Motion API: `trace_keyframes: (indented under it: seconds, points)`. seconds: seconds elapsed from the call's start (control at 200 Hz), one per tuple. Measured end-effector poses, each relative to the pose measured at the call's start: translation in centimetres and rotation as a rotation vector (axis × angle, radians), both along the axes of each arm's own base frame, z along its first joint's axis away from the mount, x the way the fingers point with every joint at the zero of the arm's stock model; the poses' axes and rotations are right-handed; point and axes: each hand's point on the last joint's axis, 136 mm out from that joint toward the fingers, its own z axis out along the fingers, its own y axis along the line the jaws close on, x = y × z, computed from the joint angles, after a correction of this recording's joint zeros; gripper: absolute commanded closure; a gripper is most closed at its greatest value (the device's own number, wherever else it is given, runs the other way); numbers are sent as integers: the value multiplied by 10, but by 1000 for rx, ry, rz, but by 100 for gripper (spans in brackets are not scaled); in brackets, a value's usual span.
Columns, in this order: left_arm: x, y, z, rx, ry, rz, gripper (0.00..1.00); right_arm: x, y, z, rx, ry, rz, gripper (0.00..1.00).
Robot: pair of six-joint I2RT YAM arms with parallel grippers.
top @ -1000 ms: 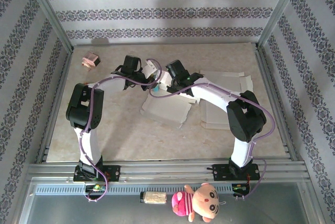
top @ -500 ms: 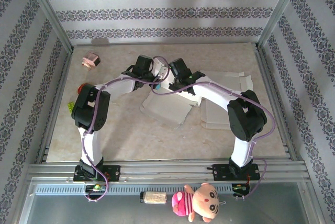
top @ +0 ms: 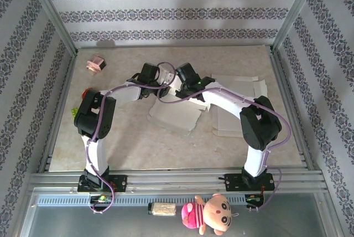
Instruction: Fold the paper box
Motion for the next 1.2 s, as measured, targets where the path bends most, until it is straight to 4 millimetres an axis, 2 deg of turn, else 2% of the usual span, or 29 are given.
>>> trace_keyframes:
  seconds: [0.195,0.345,0.415,0.57,0.685,0.874,1.014,1.199]
  points:
    - [-1,9,1,-76,45,-27,61,-2,4,1,13,6,15,79]
    - [-6,9,0,-94,67,-55,75,-2,5,1,20,6,19,79]
    - [-7,8,0,-96,71,-65,76,-2,5,1,21,6,19,79]
    - [-9,10,-1,-95,80,-59,59,-2,5,1,19,7,19,79]
    - [-16,17,-1,-95,84,-44,58,-2,5,1,18,9,20,79]
    - [-18,22,14,-93,48,-49,71,-2,5,1,17,9,23,79]
    - [-18,21,16,-94,41,-68,81,-3,6,1,18,9,24,79]
    - [-17,19,15,-101,42,-70,100,-2,6,2,22,5,22,79]
